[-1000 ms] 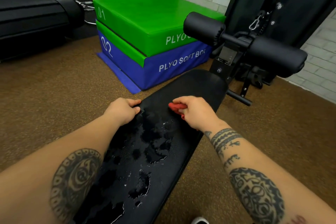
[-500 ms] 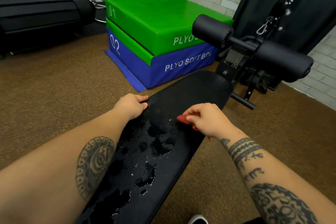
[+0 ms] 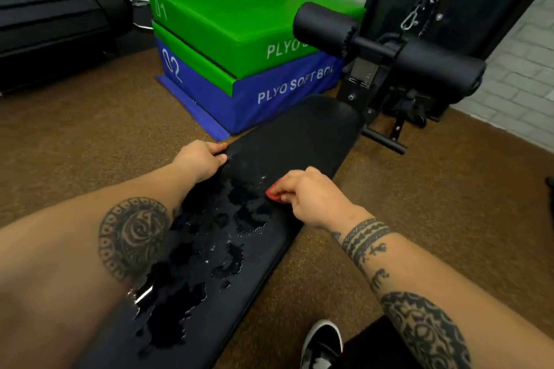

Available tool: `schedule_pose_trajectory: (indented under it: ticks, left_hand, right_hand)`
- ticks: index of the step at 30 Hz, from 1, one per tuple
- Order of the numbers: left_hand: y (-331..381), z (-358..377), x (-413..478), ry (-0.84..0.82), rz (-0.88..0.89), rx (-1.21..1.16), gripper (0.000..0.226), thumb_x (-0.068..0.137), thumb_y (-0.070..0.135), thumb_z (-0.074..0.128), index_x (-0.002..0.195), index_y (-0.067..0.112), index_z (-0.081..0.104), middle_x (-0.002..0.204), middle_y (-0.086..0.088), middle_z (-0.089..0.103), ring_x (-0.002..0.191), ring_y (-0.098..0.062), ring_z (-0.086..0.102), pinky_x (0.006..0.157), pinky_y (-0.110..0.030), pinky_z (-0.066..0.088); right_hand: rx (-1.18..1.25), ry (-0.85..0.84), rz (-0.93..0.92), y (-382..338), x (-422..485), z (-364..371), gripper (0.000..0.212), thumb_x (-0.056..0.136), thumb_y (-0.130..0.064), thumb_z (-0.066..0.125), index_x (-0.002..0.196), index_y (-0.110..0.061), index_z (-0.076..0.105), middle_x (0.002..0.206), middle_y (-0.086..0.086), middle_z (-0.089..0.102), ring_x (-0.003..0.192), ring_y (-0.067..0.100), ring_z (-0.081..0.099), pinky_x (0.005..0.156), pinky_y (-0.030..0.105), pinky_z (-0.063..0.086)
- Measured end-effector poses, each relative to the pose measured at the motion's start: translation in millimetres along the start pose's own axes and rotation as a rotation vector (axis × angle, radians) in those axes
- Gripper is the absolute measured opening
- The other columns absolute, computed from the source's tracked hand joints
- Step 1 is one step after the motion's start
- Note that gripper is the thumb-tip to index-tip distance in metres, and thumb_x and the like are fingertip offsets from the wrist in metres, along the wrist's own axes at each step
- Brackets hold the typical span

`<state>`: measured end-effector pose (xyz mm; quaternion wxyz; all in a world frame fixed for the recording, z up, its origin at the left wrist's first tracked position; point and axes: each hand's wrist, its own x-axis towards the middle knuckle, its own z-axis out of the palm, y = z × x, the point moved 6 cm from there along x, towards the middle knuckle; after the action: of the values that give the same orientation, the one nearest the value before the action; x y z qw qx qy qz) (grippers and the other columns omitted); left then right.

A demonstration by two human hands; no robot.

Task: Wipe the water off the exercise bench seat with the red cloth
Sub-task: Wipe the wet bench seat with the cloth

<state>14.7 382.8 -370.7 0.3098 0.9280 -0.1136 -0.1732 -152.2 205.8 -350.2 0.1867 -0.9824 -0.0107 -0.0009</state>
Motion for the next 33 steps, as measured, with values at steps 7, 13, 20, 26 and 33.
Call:
schedule_pose_trajectory:
  ticks: [7,13,20,26,33]
  left_hand:
    - [13.7,-15.8,-45.1,0.002,0.122,0.257,0.041,0.095,0.048,0.052,0.130,0.031,0.064,0.131,-0.002,0.066,0.123,-0.028,0.058,0.100,-0.031,0.043]
    - [7.8,-3.1,-69.9,-0.110,0.111,0.453,0.054,0.085,0.063,0.056,0.137,0.054,0.046,0.162,0.005,0.027,0.146,-0.031,0.030,0.110,-0.069,0.022]
    - [24.5,7.5,-50.0,-0.210,0.129,0.594,0.054,0.087,0.040,0.065,0.139,0.047,0.050,0.150,-0.003,0.046,0.133,-0.027,0.048,0.109,-0.040,0.041]
    - [36.1,1.7,-52.2,-0.198,0.104,0.623,0.056,0.082,0.041,0.074,0.134,0.046,0.055,0.137,-0.005,0.048,0.124,-0.027,0.054,0.097,-0.033,0.046]
    - [38.6,-1.9,-61.7,-0.186,0.137,0.606,0.054,0.084,0.039,0.073,0.134,0.044,0.055,0.138,-0.006,0.047,0.124,-0.029,0.053,0.100,-0.037,0.045]
  right_hand:
    - [0.572,0.379,0.372,27.4,-25.9,-29.8,0.023,0.094,-0.013,0.062,0.110,-0.024,0.075,0.102,-0.005,0.072,0.072,0.006,0.067,0.064,0.017,0.053]
    - [-0.002,0.330,0.237,17.1,-11.2,-7.4,0.032,0.092,-0.014,0.060,0.119,-0.026,0.071,0.121,-0.005,0.068,0.100,0.026,0.056,0.089,0.017,0.032]
    - [0.120,-0.125,0.144,4.0,-8.8,-21.5,0.028,0.087,-0.011,0.062,0.097,-0.031,0.078,0.098,-0.013,0.072,0.087,0.008,0.064,0.074,0.013,0.051]
    - [0.187,0.282,0.500,71.4,32.2,-54.3,0.021,0.093,-0.021,0.059,0.104,-0.028,0.075,0.106,0.000,0.074,0.102,0.021,0.066,0.089,0.032,0.054]
    - [-0.165,0.123,0.486,74.8,65.5,-44.5,0.029,0.095,-0.018,0.053,0.120,-0.022,0.068,0.125,0.011,0.061,0.116,0.036,0.053,0.100,0.037,0.044]
